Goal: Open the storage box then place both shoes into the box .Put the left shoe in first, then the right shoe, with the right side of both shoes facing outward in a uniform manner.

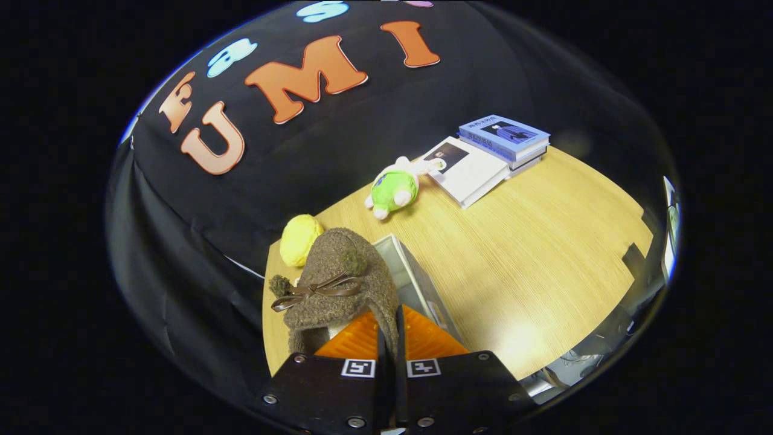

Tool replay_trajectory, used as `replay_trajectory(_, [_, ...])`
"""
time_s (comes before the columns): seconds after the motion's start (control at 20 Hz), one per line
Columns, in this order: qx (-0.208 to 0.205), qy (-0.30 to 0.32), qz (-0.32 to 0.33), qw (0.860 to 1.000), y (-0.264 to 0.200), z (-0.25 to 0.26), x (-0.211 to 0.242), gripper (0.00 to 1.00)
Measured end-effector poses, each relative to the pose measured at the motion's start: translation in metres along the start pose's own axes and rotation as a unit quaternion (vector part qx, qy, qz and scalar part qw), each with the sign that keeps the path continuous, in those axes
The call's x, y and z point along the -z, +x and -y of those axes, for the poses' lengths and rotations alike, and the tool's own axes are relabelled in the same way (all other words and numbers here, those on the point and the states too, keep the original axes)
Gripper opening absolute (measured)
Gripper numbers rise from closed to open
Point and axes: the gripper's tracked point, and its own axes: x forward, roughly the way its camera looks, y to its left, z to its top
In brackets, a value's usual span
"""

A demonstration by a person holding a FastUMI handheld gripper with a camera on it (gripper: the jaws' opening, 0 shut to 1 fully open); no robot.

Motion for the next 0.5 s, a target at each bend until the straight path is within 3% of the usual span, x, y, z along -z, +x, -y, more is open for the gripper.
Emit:
replay_trajectory(0.4, [0.049,-0.032,-0.003,0.998,0.026,0.009,0.019,0.05])
replay_trajectory(0.45, [0.045,-0.038,-0.018,0.998,0.026,0.007,0.025,0.08])
replay_trajectory(0.5, [0.042,-0.036,-0.021,0.998,0.022,0.006,0.028,0.25])
